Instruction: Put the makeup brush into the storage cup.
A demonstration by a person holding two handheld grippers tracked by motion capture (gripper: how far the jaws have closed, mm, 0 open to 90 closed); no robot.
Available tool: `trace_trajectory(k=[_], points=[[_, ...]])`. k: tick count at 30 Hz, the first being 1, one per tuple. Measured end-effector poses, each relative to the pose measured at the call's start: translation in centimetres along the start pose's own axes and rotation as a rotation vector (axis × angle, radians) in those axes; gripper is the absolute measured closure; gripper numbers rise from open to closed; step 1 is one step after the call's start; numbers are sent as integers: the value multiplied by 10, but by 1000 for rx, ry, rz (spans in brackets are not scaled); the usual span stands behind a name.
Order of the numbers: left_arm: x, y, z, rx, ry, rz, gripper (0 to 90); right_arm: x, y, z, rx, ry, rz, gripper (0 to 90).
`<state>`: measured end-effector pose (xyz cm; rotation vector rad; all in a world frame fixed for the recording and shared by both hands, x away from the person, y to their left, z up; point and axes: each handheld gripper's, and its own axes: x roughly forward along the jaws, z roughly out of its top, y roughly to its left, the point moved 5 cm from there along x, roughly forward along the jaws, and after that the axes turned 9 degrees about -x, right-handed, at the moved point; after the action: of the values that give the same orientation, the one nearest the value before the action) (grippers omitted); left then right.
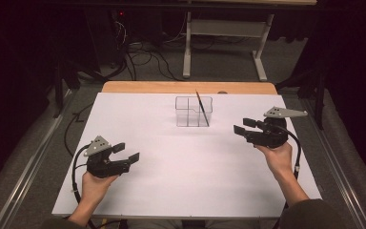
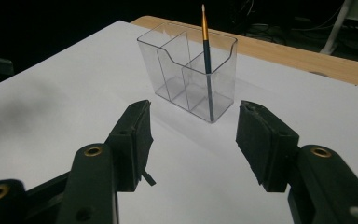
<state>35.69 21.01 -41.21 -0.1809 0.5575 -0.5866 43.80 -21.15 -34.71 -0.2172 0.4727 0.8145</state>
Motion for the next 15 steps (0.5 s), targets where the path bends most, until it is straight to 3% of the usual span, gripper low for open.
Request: trace_trajectory(k=[15], points=[[0, 1, 0, -4, -1, 2, 273, -11, 0, -6, 12, -7, -2, 460]])
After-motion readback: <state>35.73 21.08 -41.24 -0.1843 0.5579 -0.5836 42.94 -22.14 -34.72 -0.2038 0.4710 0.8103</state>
